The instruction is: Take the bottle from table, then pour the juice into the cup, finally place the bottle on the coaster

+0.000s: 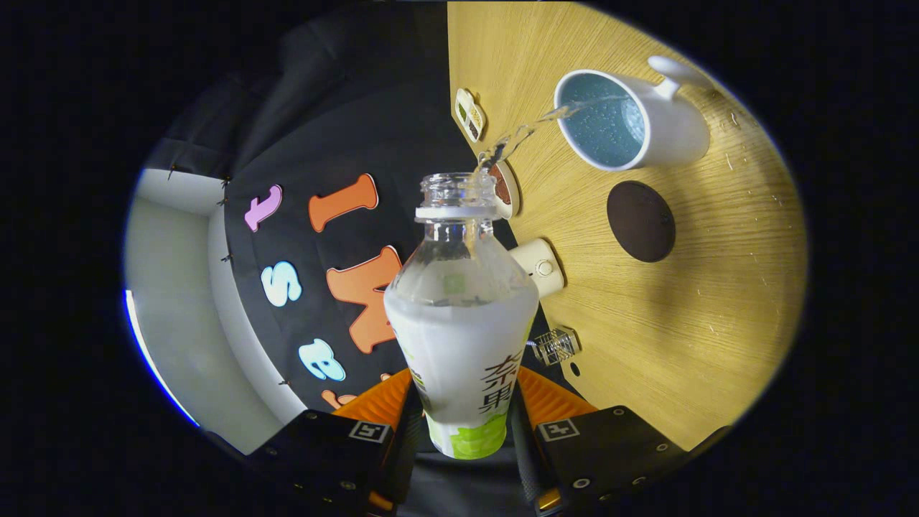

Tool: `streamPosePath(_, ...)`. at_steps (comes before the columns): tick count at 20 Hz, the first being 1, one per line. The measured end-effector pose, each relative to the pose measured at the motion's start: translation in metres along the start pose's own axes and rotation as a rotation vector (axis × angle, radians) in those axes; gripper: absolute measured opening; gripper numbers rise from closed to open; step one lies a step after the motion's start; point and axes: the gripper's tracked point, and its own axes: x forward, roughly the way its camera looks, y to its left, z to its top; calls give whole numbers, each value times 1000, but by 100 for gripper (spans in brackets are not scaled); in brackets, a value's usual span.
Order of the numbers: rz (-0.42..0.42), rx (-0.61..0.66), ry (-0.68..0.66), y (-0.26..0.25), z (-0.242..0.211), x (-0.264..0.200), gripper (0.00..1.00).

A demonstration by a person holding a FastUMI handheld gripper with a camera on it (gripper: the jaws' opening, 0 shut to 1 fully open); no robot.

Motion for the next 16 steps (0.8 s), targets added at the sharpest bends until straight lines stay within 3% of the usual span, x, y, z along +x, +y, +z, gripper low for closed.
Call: streamPosePath(16,10,59,6,7,-3,2,60)
